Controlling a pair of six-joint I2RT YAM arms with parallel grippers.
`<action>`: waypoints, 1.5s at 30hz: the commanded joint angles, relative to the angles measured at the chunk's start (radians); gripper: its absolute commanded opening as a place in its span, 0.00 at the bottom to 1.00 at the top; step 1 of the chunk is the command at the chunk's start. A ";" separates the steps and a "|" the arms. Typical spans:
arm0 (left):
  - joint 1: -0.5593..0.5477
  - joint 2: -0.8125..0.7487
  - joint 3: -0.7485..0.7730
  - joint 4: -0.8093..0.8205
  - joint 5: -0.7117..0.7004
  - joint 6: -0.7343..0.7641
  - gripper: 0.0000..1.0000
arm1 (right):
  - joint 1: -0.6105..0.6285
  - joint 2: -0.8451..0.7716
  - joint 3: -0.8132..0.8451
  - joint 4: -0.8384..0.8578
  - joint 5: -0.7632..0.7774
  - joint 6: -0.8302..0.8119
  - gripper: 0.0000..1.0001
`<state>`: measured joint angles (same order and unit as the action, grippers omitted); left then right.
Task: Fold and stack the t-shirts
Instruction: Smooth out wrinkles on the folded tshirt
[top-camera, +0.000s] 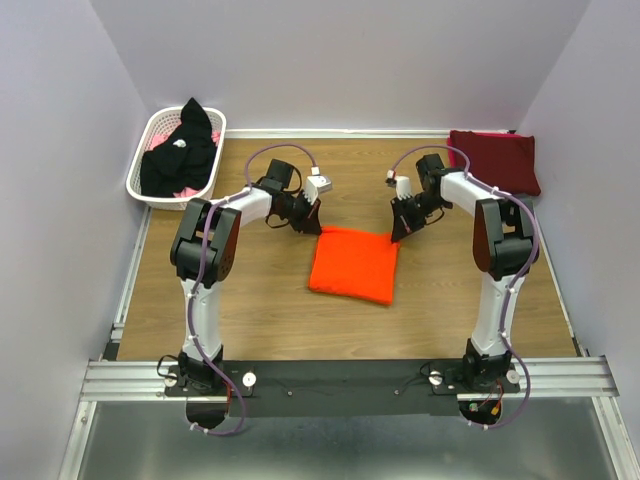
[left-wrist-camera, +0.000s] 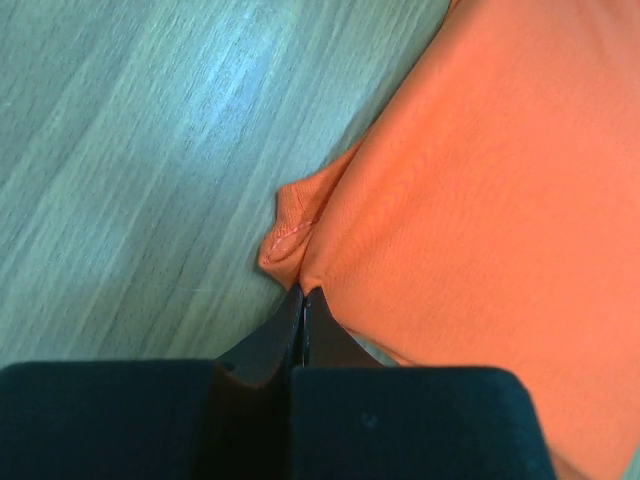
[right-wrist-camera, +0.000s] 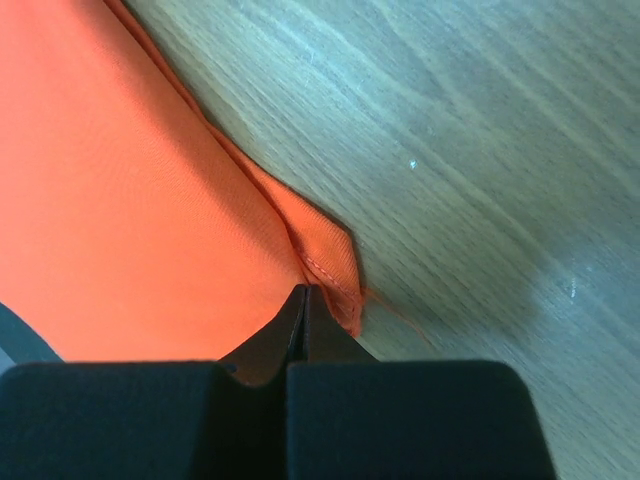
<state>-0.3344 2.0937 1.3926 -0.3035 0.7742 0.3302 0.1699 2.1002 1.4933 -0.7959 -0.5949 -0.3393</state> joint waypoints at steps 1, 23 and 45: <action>0.006 -0.006 -0.030 0.010 -0.082 -0.009 0.00 | -0.003 0.052 -0.004 0.081 0.110 -0.001 0.00; -0.060 -0.403 -0.340 0.648 0.293 -0.624 0.84 | -0.010 -0.293 -0.117 0.128 -0.327 0.336 0.99; 0.058 0.096 -0.060 0.693 0.181 -0.798 0.94 | -0.018 0.077 0.101 0.178 -0.299 0.287 1.00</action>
<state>-0.3202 2.2261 1.3159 0.4679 1.0138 -0.5308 0.1596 2.1769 1.5719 -0.6338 -0.9138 -0.0528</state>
